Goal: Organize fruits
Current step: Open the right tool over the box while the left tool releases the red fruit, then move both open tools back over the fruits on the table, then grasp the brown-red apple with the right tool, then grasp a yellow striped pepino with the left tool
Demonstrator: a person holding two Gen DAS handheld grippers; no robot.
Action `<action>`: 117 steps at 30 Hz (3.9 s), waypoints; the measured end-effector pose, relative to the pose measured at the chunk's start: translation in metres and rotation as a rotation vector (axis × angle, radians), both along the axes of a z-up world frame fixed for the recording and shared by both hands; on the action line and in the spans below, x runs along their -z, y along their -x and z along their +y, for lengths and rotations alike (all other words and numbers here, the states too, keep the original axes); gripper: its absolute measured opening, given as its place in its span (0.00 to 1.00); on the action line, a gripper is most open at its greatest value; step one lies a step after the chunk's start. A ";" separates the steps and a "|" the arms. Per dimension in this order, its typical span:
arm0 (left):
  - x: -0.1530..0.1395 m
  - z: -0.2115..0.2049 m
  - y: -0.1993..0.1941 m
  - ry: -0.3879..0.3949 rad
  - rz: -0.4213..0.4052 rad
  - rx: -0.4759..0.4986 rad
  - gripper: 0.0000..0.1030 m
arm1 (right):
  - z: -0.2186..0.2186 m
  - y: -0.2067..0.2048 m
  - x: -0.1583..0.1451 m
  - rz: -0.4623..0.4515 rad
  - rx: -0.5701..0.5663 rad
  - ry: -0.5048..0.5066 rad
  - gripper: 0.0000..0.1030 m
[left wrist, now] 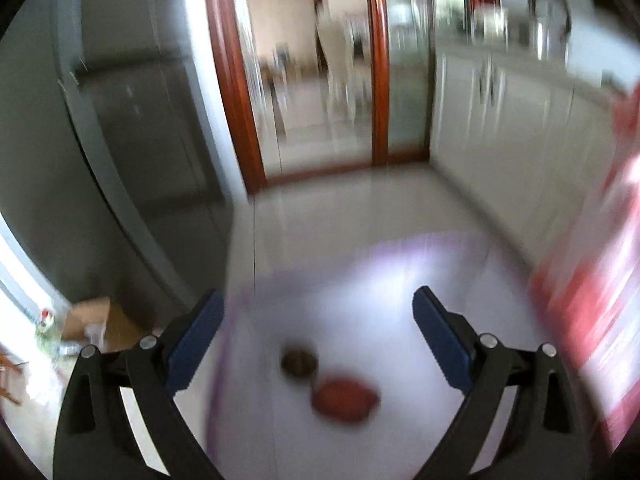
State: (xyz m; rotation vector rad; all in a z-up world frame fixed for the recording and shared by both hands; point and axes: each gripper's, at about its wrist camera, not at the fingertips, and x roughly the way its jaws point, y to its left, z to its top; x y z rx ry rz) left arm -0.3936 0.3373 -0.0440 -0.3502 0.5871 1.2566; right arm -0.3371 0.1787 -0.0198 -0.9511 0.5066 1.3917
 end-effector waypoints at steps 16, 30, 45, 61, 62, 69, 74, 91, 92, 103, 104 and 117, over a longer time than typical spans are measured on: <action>-0.168 -0.147 -0.194 -0.055 -0.258 0.691 0.99 | -0.225 -0.151 -0.182 0.149 0.754 -0.723 0.84; -0.065 -0.297 -0.444 0.275 -0.034 1.052 0.99 | -0.415 -0.345 -0.093 0.306 1.553 -0.629 0.86; -0.055 -0.271 -0.466 0.560 -0.221 1.070 0.98 | -0.423 -0.521 -0.039 0.313 1.731 -0.437 0.85; -0.055 -0.275 -0.461 0.551 -0.205 1.098 0.98 | -0.428 -0.561 -0.029 0.364 1.752 -0.502 0.65; -0.056 -0.276 -0.459 0.545 -0.207 1.105 0.98 | -0.434 -0.556 -0.030 0.386 1.758 -0.548 0.65; -0.072 -0.351 -0.490 0.301 -0.057 1.377 0.98 | -0.495 -0.522 -0.021 0.514 1.927 -0.884 0.65; -0.063 -0.392 -0.546 0.362 0.013 1.455 0.81 | -0.512 -0.521 -0.017 0.540 1.969 -0.966 0.65; -0.055 -0.411 -0.571 0.263 0.153 1.400 0.45 | -0.477 -0.520 -0.030 0.409 1.888 -0.891 0.65; -0.057 -0.402 -0.551 0.274 0.139 1.406 0.45 | -0.479 -0.517 -0.031 0.410 1.886 -0.889 0.65; -0.057 -0.288 -0.437 0.423 -0.077 1.251 0.45 | -0.487 -0.518 -0.030 0.442 1.887 -0.901 0.65; -0.057 -0.287 -0.438 0.428 -0.089 1.251 0.45 | -0.487 -0.518 -0.029 0.446 1.885 -0.903 0.65; -0.049 -0.290 -0.453 0.528 -0.121 1.257 0.45 | -0.489 -0.520 -0.026 0.488 1.875 -0.901 0.65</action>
